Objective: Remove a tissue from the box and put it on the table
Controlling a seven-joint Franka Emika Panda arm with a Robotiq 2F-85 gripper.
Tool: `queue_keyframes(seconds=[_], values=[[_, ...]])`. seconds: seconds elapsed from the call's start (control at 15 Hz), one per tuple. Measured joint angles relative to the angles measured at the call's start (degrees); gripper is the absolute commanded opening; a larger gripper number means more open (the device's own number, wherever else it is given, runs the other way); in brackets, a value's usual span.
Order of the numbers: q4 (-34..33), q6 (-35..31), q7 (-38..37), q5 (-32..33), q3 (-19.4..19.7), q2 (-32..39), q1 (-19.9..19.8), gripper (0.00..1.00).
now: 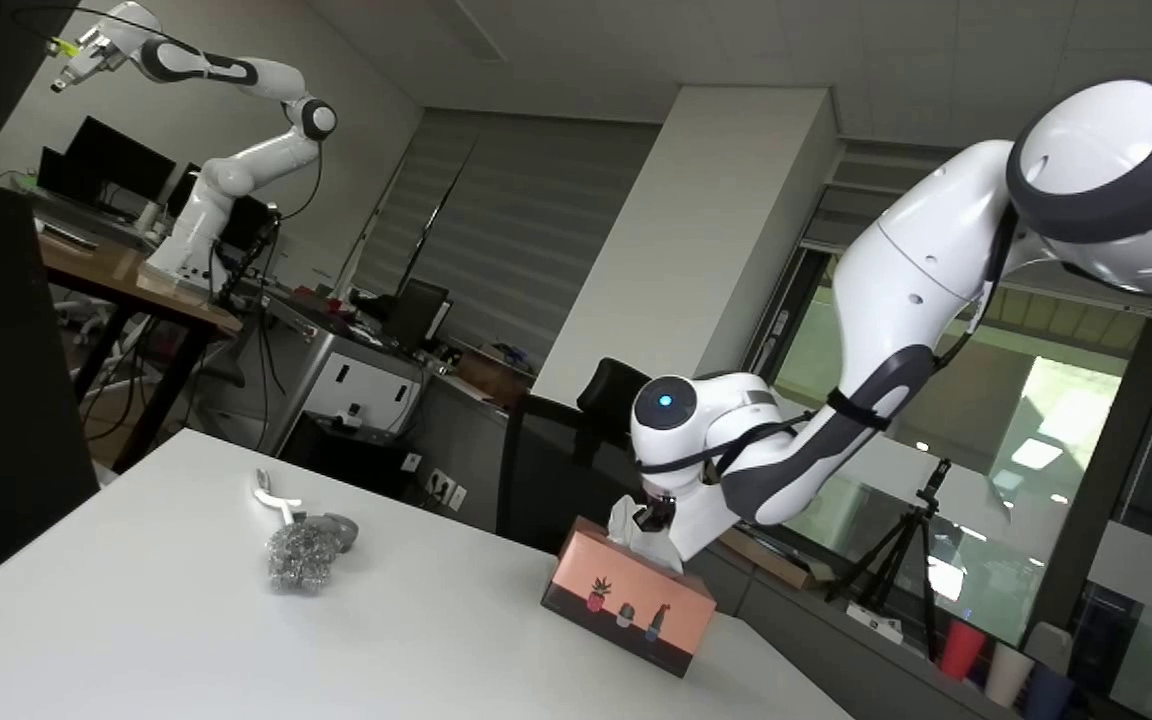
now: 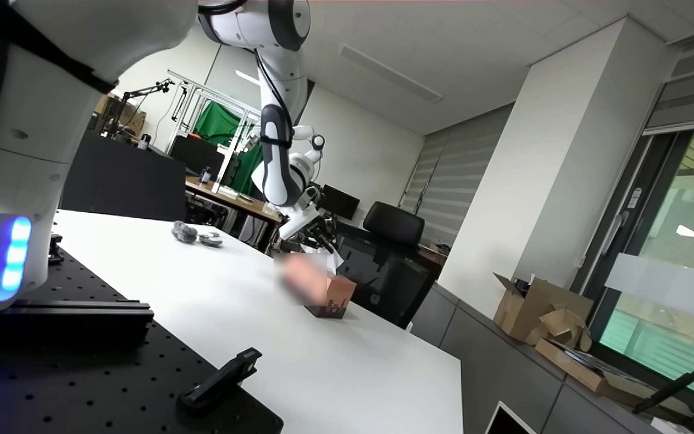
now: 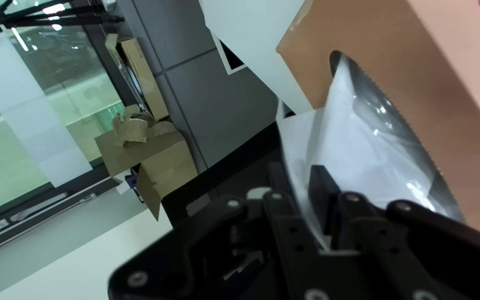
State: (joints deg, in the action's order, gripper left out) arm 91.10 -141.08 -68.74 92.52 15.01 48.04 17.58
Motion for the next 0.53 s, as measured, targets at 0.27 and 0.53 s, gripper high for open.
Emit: queue_keyframes(seconds=[0.27, 0.53], values=[[-1.71, 5.32, 0.66, -0.29, -6.78, -0.59, -5.86, 0.00], [-3.57, 8.47, 3.57, -2.89, -10.71, -0.99, -9.51, 0.00]])
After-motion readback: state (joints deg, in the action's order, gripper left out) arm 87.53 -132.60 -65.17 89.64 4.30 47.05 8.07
